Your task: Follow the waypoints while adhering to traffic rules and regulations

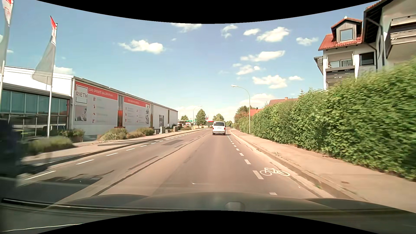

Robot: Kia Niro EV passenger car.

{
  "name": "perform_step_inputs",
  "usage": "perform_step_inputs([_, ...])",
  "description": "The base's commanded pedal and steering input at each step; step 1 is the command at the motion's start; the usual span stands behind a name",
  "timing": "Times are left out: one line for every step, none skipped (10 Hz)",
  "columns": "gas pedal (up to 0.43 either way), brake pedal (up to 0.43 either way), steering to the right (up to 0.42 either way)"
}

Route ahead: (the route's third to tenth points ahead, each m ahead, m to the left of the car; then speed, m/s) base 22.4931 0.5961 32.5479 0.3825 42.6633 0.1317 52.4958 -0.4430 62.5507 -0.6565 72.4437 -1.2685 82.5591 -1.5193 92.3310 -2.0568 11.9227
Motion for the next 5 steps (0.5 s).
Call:
perform_step_inputs([0.059, 0.006, -0.002])
perform_step_inputs([0.059, 0.006, -0.001])
perform_step_inputs([0.059, 0.006, 0.0])
perform_step_inputs([0.059, 0.006, 0.0])
perform_step_inputs([0.059, 0.006, 0.0])
